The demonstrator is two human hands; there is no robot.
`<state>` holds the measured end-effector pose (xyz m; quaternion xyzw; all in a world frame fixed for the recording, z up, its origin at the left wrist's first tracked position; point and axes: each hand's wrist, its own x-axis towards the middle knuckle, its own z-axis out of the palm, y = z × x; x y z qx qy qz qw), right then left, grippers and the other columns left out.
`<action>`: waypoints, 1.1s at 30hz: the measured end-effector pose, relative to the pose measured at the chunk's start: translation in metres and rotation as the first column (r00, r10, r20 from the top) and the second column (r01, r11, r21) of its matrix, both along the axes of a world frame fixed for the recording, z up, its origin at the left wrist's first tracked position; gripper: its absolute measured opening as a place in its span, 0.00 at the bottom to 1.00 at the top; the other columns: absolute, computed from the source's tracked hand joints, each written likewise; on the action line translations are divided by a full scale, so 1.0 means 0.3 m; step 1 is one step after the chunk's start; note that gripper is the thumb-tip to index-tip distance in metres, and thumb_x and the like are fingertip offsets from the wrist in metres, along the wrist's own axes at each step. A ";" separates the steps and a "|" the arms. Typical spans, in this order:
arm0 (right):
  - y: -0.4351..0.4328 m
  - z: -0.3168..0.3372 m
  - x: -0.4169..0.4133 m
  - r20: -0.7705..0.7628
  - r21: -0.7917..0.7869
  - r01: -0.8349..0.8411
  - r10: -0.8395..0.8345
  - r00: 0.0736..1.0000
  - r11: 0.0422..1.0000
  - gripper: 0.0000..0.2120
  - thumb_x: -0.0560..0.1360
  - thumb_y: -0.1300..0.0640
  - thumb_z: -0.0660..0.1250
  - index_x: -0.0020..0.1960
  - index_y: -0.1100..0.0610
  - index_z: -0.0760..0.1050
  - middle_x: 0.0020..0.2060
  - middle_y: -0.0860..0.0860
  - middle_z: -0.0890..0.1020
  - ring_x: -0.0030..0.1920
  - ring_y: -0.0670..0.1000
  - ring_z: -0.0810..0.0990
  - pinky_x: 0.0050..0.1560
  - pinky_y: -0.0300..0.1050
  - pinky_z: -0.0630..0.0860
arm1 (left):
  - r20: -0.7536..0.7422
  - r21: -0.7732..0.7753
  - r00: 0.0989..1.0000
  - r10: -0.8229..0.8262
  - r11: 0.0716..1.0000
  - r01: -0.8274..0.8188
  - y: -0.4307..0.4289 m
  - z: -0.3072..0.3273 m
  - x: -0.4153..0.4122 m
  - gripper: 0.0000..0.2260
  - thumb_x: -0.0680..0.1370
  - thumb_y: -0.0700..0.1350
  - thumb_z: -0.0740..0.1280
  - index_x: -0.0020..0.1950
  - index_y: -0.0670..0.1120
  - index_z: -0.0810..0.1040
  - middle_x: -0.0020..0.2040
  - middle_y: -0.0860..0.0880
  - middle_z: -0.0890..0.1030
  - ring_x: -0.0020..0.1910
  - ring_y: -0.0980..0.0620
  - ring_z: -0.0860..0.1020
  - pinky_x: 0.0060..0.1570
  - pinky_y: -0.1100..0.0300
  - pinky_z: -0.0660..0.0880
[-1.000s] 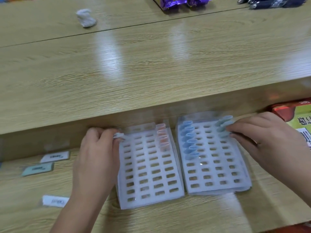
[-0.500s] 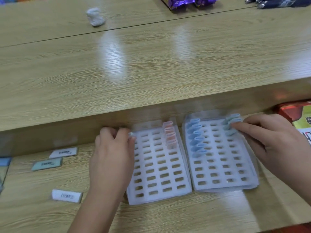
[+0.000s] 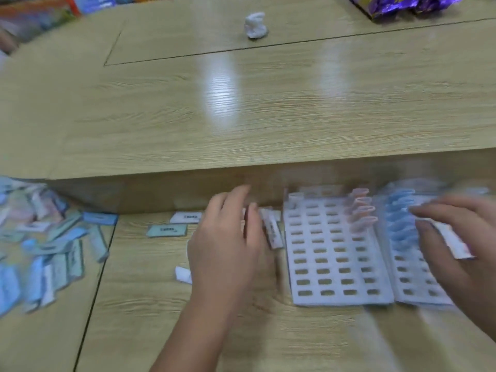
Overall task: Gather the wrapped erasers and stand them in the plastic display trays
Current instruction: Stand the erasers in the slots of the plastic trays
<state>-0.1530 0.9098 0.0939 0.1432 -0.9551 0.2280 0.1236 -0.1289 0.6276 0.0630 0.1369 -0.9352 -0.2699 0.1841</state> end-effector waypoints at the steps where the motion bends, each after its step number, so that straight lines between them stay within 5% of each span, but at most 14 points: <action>1: -0.118 0.027 0.005 -0.015 -0.025 -0.032 0.032 0.999 0.999 0.13 0.78 0.52 0.61 0.55 0.55 0.81 0.51 0.52 0.81 0.52 0.57 0.78 0.57 0.53 0.74 | 0.022 0.001 0.999 0.029 1.000 -0.029 -0.062 -0.001 0.030 0.12 0.81 0.49 0.62 0.62 0.51 0.79 0.53 0.54 0.79 0.43 0.52 0.80 0.35 0.54 0.77; 4: -0.420 0.012 0.083 -0.027 0.010 -0.297 0.297 0.954 0.955 0.11 0.76 0.53 0.65 0.55 0.53 0.81 0.50 0.47 0.82 0.50 0.52 0.78 0.47 0.44 0.73 | 0.135 -0.064 0.976 0.172 0.984 -0.164 -0.279 -0.029 0.127 0.12 0.79 0.47 0.65 0.60 0.51 0.80 0.54 0.52 0.78 0.46 0.48 0.80 0.40 0.53 0.76; 6: -0.580 -0.028 0.104 0.119 0.032 -0.416 0.410 0.904 0.909 0.11 0.76 0.51 0.67 0.57 0.50 0.79 0.49 0.45 0.81 0.49 0.51 0.79 0.40 0.44 0.76 | 0.219 -0.169 0.945 0.241 0.964 -0.207 -0.421 -0.064 0.171 0.13 0.77 0.44 0.67 0.61 0.48 0.81 0.55 0.47 0.78 0.50 0.43 0.78 0.45 0.50 0.75; 11: -0.835 -0.162 0.142 0.342 0.102 -0.502 0.444 0.828 0.859 0.17 0.78 0.40 0.59 0.63 0.46 0.71 0.55 0.44 0.75 0.57 0.50 0.73 0.47 0.46 0.74 | 0.363 -0.247 0.925 0.113 0.969 -0.022 -0.604 -0.163 0.196 0.15 0.78 0.46 0.67 0.64 0.45 0.78 0.61 0.43 0.77 0.58 0.39 0.75 0.57 0.45 0.73; 14: -0.893 -0.215 0.153 0.369 0.140 -0.498 0.422 0.828 0.856 0.17 0.72 0.38 0.68 0.56 0.46 0.76 0.47 0.44 0.76 0.48 0.49 0.77 0.37 0.43 0.72 | 0.337 -0.217 0.939 0.070 0.976 0.005 -0.605 -0.180 0.187 0.16 0.79 0.50 0.66 0.66 0.51 0.77 0.62 0.46 0.76 0.59 0.42 0.73 0.55 0.46 0.74; 17: -0.908 -0.234 0.163 0.355 0.160 -0.473 0.396 0.847 0.867 0.13 0.65 0.43 0.76 0.46 0.45 0.78 0.39 0.43 0.76 0.38 0.48 0.77 0.30 0.42 0.72 | 0.314 -0.199 0.947 0.061 0.980 0.003 -0.600 -0.185 0.171 0.16 0.79 0.51 0.66 0.66 0.53 0.77 0.60 0.46 0.75 0.57 0.44 0.72 0.54 0.47 0.74; 22: -0.857 -0.194 0.151 0.395 -0.085 -0.382 0.383 0.835 0.920 0.04 0.75 0.51 0.66 0.47 0.44 0.73 0.41 0.40 0.77 0.45 0.43 0.74 0.44 0.42 0.73 | 0.334 -0.142 0.942 0.036 0.990 0.013 -0.594 -0.157 0.143 0.07 0.78 0.48 0.69 0.55 0.50 0.78 0.55 0.52 0.75 0.56 0.48 0.71 0.53 0.51 0.74; 26: -0.745 -0.090 0.161 0.461 -0.349 -0.253 0.401 0.791 0.902 0.11 0.74 0.51 0.69 0.54 0.37 0.76 0.48 0.33 0.79 0.51 0.39 0.76 0.47 0.32 0.72 | 0.347 0.088 0.938 -0.017 0.996 -0.015 -0.595 -0.118 0.133 0.07 0.75 0.44 0.71 0.43 0.54 0.74 0.40 0.57 0.77 0.41 0.56 0.76 0.37 0.61 0.71; 28: -0.664 -0.039 0.161 0.463 -0.418 -0.186 0.385 0.798 0.889 0.10 0.73 0.52 0.71 0.50 0.37 0.78 0.46 0.33 0.80 0.48 0.40 0.78 0.45 0.31 0.72 | 0.339 0.126 0.940 -0.027 0.992 -0.017 -0.581 -0.103 0.138 0.10 0.74 0.42 0.72 0.40 0.55 0.74 0.36 0.55 0.78 0.37 0.56 0.76 0.34 0.61 0.69; 33: -0.439 0.013 0.133 0.483 -0.540 0.038 0.272 0.832 0.841 0.13 0.70 0.59 0.74 0.46 0.41 0.79 0.37 0.42 0.82 0.36 0.45 0.79 0.39 0.30 0.73 | 0.422 0.057 0.897 -0.136 0.991 0.123 -0.532 -0.079 0.141 0.15 0.72 0.52 0.75 0.55 0.63 0.74 0.49 0.59 0.75 0.48 0.59 0.74 0.48 0.56 0.73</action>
